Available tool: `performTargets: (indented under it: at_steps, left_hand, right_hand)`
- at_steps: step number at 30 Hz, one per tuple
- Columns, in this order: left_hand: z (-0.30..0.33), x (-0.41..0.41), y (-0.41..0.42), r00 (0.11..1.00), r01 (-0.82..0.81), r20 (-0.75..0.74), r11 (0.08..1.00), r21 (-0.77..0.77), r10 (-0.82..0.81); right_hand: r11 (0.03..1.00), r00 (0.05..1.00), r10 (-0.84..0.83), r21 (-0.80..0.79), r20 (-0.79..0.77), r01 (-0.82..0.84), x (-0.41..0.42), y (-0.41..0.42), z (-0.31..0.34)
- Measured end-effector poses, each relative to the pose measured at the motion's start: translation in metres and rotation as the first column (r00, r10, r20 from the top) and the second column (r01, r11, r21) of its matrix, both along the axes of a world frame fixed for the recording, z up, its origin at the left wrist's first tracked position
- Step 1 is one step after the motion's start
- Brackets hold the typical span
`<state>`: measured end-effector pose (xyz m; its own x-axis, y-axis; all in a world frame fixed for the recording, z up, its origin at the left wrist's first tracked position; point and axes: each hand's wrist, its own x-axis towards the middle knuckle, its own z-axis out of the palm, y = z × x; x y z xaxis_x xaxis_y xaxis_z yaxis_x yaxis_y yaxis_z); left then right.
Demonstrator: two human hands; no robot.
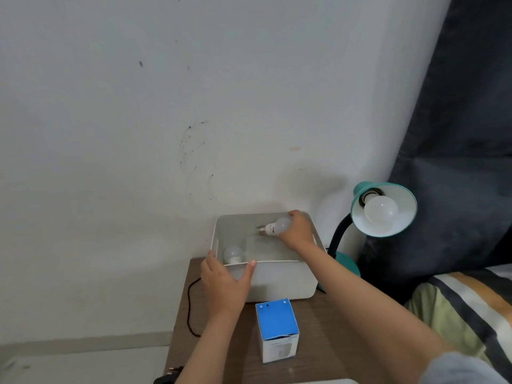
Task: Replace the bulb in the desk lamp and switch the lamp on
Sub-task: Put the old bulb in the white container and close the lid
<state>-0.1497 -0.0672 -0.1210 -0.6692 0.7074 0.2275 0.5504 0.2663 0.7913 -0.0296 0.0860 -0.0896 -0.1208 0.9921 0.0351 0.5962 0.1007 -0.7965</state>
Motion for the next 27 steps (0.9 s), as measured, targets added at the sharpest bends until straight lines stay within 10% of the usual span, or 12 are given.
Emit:
performTargets:
  at_steps: [9, 18, 27]
  left_hand:
    - [0.017, -0.006, 0.0, 0.994, 0.09, 0.082, 0.971, -0.222, -0.073]
    - [-0.013, 0.041, -0.115, 0.959, 0.107, 0.27, 0.992, -0.06, -0.088]
    - [-0.088, 0.081, -0.244, 1.0, 0.012, 0.028, 0.905, -0.425, 0.0]
  right_hand:
    - [0.943, 0.996, 0.055, 0.331, -0.067, -0.03, 0.062, -0.12, 0.008]
    - [0.996, 0.992, 0.065, 0.056, 0.107, -0.071, 0.145, -0.262, -0.072]
    - [0.996, 0.921, 0.014, -0.086, 0.388, 0.021, 0.187, -0.34, -0.125]
